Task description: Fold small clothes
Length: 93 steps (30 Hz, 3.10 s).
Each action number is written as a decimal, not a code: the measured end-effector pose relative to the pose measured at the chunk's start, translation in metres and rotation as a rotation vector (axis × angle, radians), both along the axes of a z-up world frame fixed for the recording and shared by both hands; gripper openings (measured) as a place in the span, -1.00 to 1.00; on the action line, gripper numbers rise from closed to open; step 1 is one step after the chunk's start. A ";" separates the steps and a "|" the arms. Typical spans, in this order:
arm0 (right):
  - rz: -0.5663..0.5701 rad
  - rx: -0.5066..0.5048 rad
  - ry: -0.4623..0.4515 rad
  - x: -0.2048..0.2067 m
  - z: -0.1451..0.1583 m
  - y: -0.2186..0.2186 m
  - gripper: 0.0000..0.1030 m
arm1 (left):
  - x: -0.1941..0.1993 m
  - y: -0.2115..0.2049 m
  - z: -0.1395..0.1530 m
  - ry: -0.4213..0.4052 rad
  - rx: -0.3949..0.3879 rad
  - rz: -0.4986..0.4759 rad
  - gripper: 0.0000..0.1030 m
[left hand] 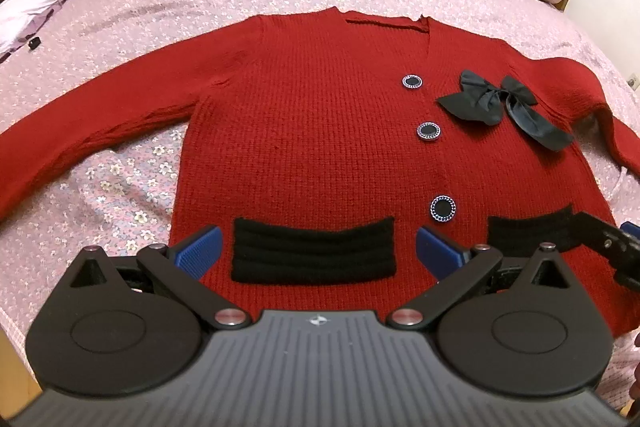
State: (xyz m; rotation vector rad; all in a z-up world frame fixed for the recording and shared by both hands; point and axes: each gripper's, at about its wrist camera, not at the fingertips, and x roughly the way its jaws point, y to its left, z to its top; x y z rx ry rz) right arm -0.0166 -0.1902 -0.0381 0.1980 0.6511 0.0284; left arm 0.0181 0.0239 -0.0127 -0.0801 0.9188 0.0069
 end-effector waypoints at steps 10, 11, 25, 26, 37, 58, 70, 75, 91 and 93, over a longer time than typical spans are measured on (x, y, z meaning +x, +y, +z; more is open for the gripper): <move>-0.086 0.018 0.005 0.011 0.003 -0.041 1.00 | 0.025 -0.005 0.007 0.009 0.005 -0.017 1.00; -0.097 0.026 0.007 0.013 0.002 -0.046 1.00 | 0.028 -0.006 0.008 0.010 0.003 -0.019 1.00; -0.310 0.060 0.023 0.037 -0.001 -0.133 1.00 | 0.073 -0.017 -0.009 0.074 -0.007 0.000 1.00; -0.322 0.061 0.024 0.039 -0.002 -0.139 1.00 | 0.075 -0.017 -0.011 0.083 -0.006 0.005 1.00; -0.477 0.087 0.044 0.067 -0.015 -0.213 1.00 | 0.100 -0.027 -0.030 0.133 0.021 0.025 1.00; -0.592 0.183 0.052 0.101 -0.046 -0.279 1.00 | 0.119 -0.034 -0.053 0.177 0.075 0.036 1.00; -0.622 0.133 0.088 0.112 -0.051 -0.275 1.00 | 0.117 -0.034 -0.056 0.171 0.082 0.026 1.00; -0.628 0.170 0.106 0.114 -0.047 -0.279 1.00 | 0.117 -0.034 -0.056 0.170 0.081 0.024 1.00; -0.665 0.259 0.086 0.113 -0.033 -0.293 0.45 | 0.116 -0.034 -0.055 0.172 0.080 0.018 1.00; -0.665 0.252 0.086 0.113 -0.032 -0.292 0.35 | 0.115 -0.034 -0.055 0.169 0.081 0.017 1.00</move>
